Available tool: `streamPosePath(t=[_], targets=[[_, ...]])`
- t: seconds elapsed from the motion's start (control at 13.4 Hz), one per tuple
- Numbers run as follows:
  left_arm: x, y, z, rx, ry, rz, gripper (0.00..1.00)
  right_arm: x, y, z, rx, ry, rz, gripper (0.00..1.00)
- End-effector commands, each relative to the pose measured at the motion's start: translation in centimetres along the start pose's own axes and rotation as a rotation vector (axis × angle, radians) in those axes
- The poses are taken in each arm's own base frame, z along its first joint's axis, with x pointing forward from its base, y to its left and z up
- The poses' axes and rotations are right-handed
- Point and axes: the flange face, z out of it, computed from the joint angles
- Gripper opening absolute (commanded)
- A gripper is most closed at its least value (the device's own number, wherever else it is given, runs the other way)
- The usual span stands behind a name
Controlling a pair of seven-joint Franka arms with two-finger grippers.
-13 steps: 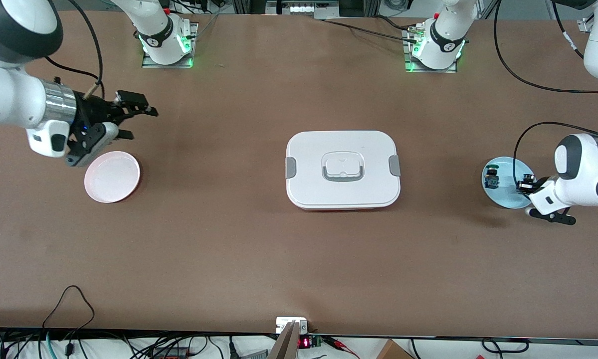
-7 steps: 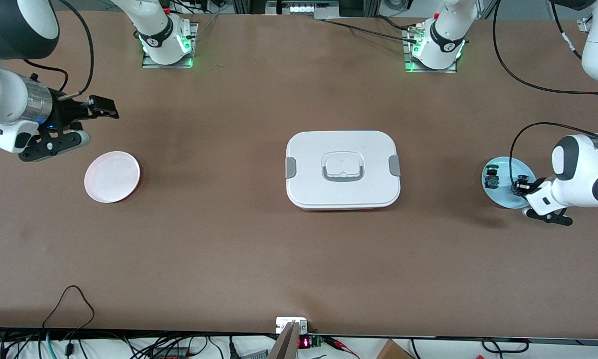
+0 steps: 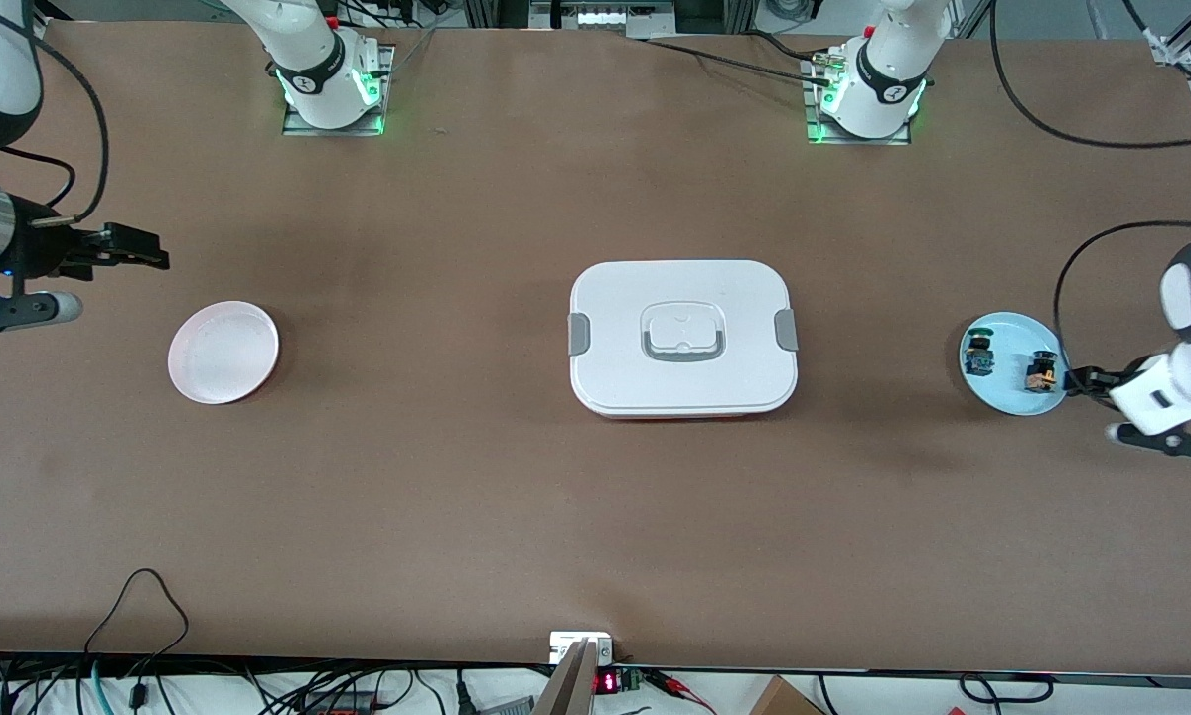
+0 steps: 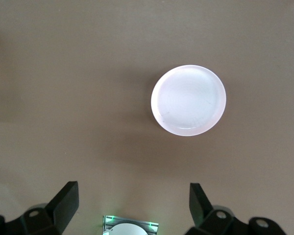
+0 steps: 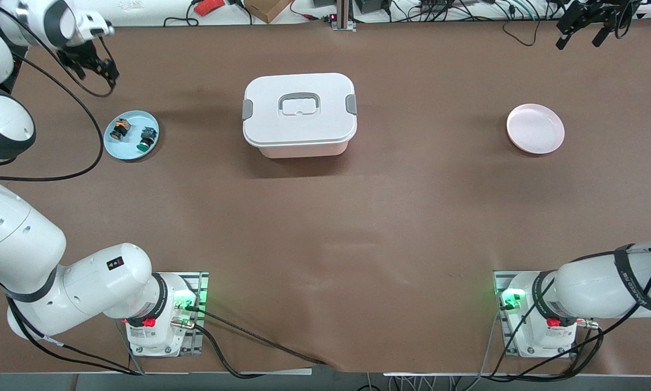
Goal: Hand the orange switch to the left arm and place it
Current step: 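Lower the switch onto the blue plate and open the left gripper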
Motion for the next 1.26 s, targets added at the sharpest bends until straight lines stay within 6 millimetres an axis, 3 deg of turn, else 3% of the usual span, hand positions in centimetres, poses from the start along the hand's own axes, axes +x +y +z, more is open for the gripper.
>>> streamPosePath(t=[0.0, 0.07, 0.22, 0.37, 0.59, 0.89, 1.04, 1.19], targets=[[-0.1, -0.2, -9.3, 0.008, 0.01, -0.014, 1.0, 0.6, 0.2, -0.3, -0.005, 0.019, 0.111, 1.0], [-0.3, 0.8, -11.7, -0.011, -0.028, -0.006, 1.0, 0.7, -0.1, -0.4, -0.018, 0.026, 0.175, 1.0], [-0.5, 2.7, -17.1, -0.03, -0.04, 0.01, 1.0, 0.7, 0.0, -0.4, -0.046, 0.029, 0.141, 1.0], [-0.4, 4.6, -19.8, -0.031, -0.008, 0.037, 1.0, 0.5, -0.2, -0.6, -0.079, 0.074, 0.036, 1.0], [-1.4, 7.4, -24.1, -0.031, 0.038, 0.068, 1.0, -1.5, -1.0, 0.3, -0.081, 0.139, 0.021, 1.0], [-3.5, 12.5, -27.5, -0.102, 0.059, 0.082, 1.0, -1.3, -3.3, 0.0, -0.088, 0.143, 0.038, 1.0], [-5.8, 12.2, -28.0, -0.165, 0.06, 0.01, 1.0, -1.8, -3.5, -0.2, -0.071, 0.105, 0.097, 1.0], [-8.0, 11.5, -27.0, -0.235, 0.044, -0.048, 1.0, -1.7, -4.2, -0.6, -0.08, 0.113, 0.077, 1.0]])
